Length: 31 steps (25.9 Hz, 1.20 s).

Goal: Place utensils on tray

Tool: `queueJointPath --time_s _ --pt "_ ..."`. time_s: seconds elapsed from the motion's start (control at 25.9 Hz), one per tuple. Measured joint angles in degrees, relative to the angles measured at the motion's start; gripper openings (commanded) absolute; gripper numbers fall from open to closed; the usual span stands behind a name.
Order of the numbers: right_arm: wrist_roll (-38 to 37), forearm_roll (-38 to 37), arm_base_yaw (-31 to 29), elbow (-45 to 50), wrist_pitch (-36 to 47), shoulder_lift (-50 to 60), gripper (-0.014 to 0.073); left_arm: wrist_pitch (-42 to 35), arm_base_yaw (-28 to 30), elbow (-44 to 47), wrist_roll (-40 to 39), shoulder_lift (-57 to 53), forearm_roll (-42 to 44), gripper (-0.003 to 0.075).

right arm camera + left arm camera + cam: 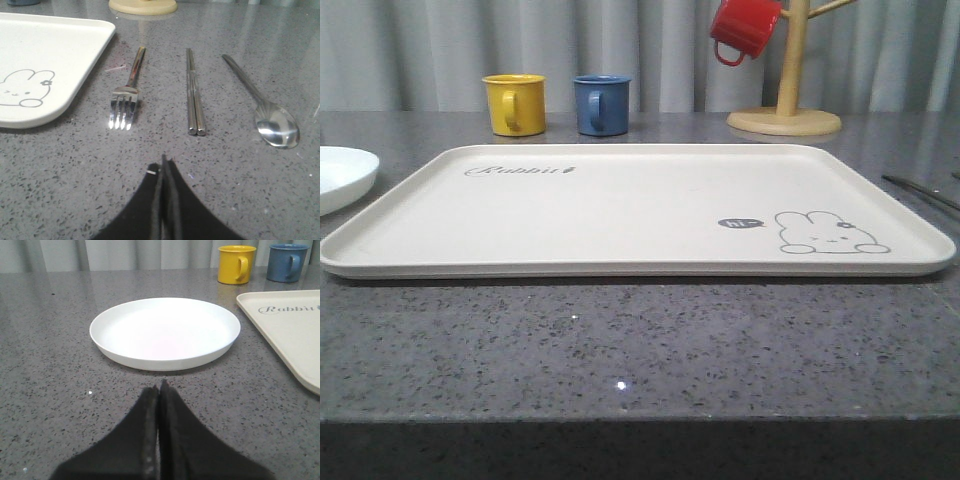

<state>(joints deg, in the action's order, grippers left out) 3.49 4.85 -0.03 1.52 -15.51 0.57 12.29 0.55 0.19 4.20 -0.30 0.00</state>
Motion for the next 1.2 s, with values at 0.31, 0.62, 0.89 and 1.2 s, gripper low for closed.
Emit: queueJointPath --time_s 0.31,0.62,0.89,1.2 --pt "0.0 0.0 0.0 0.0 0.0 0.0 -0.0067 0.0 0.0 0.0 0.0 0.0 0.0 -0.0018" --pt "0.0 0.8 0.0 0.0 2.2 0.0 -0.0067 -1.8 0.0 0.0 0.0 0.0 1.3 -0.0018" --pt "0.0 4.0 0.0 0.0 5.0 0.0 -0.0067 -9.3 0.0 0.0 0.0 0.0 1.6 -0.0018" --pt "0.0 5.7 0.0 -3.7 6.9 0.0 -0.0067 -19.4 0.0 -2.9 0.0 0.0 1.8 -0.0018"
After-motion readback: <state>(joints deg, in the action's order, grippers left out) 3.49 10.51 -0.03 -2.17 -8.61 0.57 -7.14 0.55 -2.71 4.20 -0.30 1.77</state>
